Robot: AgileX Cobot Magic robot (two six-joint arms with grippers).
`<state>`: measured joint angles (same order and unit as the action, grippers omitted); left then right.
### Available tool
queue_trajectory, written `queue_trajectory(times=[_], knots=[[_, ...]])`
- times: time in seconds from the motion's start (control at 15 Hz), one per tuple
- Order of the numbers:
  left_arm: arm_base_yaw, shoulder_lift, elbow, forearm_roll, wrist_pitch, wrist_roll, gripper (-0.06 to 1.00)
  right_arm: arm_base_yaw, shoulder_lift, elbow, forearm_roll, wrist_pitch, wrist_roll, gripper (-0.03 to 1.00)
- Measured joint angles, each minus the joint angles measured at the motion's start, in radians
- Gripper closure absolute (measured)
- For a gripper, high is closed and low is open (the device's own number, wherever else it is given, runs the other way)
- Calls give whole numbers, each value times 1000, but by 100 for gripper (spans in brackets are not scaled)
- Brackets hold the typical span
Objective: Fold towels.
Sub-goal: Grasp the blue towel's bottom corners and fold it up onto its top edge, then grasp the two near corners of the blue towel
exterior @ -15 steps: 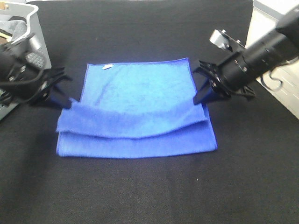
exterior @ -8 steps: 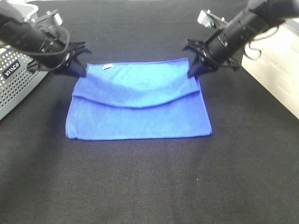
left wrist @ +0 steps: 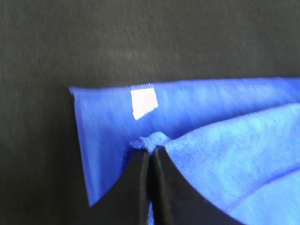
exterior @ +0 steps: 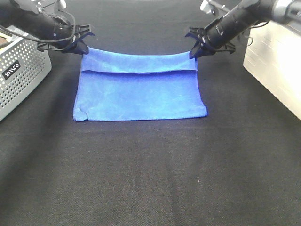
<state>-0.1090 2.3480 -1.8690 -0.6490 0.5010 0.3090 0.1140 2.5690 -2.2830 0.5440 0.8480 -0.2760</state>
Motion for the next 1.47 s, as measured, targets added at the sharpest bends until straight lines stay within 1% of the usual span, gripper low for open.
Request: queue_trajectory(times=[0.13,0.2,0.27,0.4,0.47,0.53,0.6,0.67,0.73,0.8,0.87,0.93,1.07,1.13,1.2,1.33,1.47], knots=[[0,69,-55,5,-72,29,94,0,66,-71,-5,-21,-13,97],[-2,92,-71,6,-93,32,94,0,80,-76,-6,-50,-28,97],[-2,92,-71,6,-93,32,94,0,80,-76,-6,-50,-28,97],[-14,128,-91,6,-165,32,93,0,95,-77,-6,-105,-45,96],[-21,139,-93,6,-189,33,88,0,95,-77,-6,-120,-46,90],[-28,143,-93,6,-198,47,77,0,95,-77,-6,-130,-46,80],[-33,143,-94,6,-205,67,63,0,95,-77,-6,-137,-46,62],[-35,143,-95,6,-209,76,46,0,95,-77,-6,-135,-46,42],[-33,143,-95,15,-208,80,34,0,92,-77,-7,-108,-46,28],[-31,141,-95,23,-190,80,23,0,85,-77,-16,-79,-46,18],[-23,134,-95,41,-158,80,21,0,81,-77,-26,-58,-46,17],[-15,125,-95,63,-112,80,20,0,65,-77,-58,6,-46,15],[9,110,-95,92,17,77,20,0,38,-77,-77,76,-35,15],[25,109,-95,94,131,45,20,0,29,-78,-78,148,3,15],[35,109,-95,95,205,9,19,0,25,-78,-79,205,32,15],[43,108,-95,97,322,-41,19,0,25,-79,-77,295,71,15],[43,103,-95,88,417,-50,19,0,25,-79,-78,355,115,15]])
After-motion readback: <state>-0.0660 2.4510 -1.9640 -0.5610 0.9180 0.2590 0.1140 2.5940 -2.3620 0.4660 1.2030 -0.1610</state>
